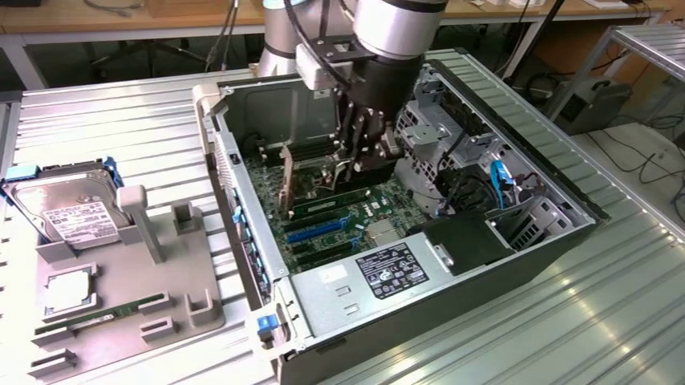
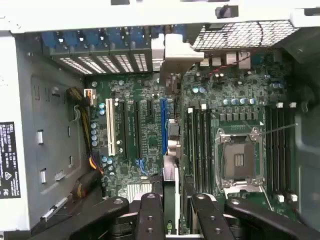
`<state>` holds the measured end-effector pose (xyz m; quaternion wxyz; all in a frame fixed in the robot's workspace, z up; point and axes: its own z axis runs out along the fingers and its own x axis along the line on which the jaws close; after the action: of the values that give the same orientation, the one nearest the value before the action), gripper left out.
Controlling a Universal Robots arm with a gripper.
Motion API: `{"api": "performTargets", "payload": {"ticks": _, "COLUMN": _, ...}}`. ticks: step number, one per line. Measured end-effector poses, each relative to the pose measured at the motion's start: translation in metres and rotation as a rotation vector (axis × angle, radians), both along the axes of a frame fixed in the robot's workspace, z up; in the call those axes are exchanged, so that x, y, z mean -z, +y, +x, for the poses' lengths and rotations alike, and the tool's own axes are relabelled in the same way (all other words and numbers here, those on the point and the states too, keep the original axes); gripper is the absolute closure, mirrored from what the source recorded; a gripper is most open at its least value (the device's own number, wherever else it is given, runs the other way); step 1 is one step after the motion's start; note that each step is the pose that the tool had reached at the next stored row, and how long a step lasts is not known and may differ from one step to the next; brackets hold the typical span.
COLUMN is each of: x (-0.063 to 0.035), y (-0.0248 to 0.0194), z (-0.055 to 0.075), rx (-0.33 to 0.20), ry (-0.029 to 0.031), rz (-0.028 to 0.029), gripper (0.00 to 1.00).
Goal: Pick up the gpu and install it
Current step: 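Insert the gpu into the slot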
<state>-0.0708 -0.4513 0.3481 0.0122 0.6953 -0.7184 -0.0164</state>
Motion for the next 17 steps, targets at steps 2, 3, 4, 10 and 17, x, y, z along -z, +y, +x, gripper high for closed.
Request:
{"api": "performTargets", "payload": {"ticks": 2, "x": 0.018, "y": -0.0022, "z": -0.017, "rx": -0.046, "ry": 0.0001, "rz": 0.0007, "gripper": 0.74}}
{"api": "performTargets", "payload": {"ticks": 3, "x": 0.0198, "y": -0.0022, "z": -0.022, "rx": -0.046, "ry": 0.0001, "rz": 0.0007, "gripper": 0.74}}
{"api": "performTargets", "payload": {"ticks": 4, "x": 0.0216, "y": -0.0022, "z": -0.026, "rx": -0.046, "ry": 0.0001, "rz": 0.0007, "gripper": 0.74}}
{"api": "performTargets", "payload": {"ticks": 10, "x": 0.0324, "y": -0.0053, "z": -0.033, "rx": -0.063, "ry": 0.0001, "rz": 0.0007, "gripper": 0.74}}
{"api": "performTargets", "payload": {"ticks": 17, "x": 0.046, "y": -0.006, "z": -0.033, "rx": -0.076, "ry": 0.0001, "rz": 0.0006, "gripper": 0.74}}
